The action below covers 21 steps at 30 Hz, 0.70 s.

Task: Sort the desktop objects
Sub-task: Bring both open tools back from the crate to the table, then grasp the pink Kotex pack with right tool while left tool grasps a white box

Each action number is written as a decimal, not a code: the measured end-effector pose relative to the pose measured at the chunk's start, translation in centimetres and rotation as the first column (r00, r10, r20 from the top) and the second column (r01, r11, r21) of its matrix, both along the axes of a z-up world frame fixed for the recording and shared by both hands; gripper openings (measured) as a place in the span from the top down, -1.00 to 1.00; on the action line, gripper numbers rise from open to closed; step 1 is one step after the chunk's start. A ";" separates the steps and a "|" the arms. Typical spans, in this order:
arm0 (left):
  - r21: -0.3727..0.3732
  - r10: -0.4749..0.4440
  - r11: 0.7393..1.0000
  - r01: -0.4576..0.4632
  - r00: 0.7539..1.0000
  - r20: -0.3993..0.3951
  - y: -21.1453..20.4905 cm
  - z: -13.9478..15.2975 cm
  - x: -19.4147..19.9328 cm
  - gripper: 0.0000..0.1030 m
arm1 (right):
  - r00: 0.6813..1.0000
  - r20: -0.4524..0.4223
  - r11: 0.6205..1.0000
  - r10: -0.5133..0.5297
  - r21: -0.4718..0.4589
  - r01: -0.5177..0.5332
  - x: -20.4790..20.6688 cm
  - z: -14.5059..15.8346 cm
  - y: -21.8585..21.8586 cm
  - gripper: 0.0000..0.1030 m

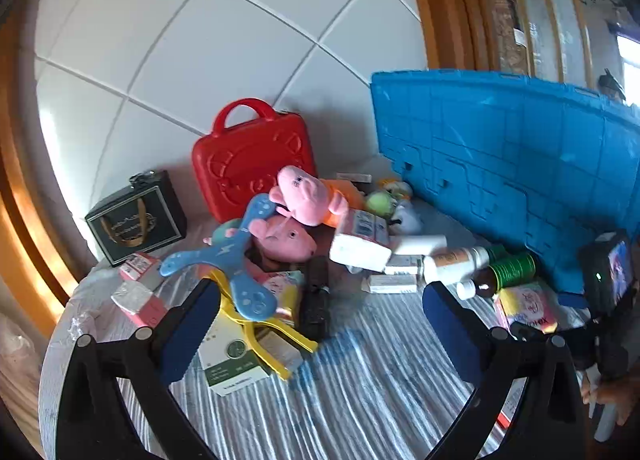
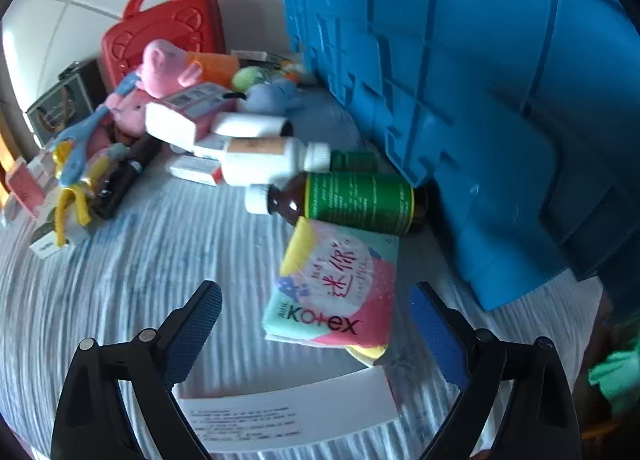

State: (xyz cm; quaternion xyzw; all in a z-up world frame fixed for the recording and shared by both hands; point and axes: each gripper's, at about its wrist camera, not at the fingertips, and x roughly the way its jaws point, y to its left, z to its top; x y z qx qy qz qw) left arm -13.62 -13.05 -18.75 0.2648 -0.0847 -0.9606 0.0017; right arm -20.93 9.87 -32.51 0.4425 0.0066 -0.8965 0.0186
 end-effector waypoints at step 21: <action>0.139 -0.741 0.656 0.742 0.598 0.305 16.5 -16.9 -0.6 -0.99 | 0.990 0.089 0.994 0.106 0.025 -0.109 -1.9 -2.9 2.3 -0.31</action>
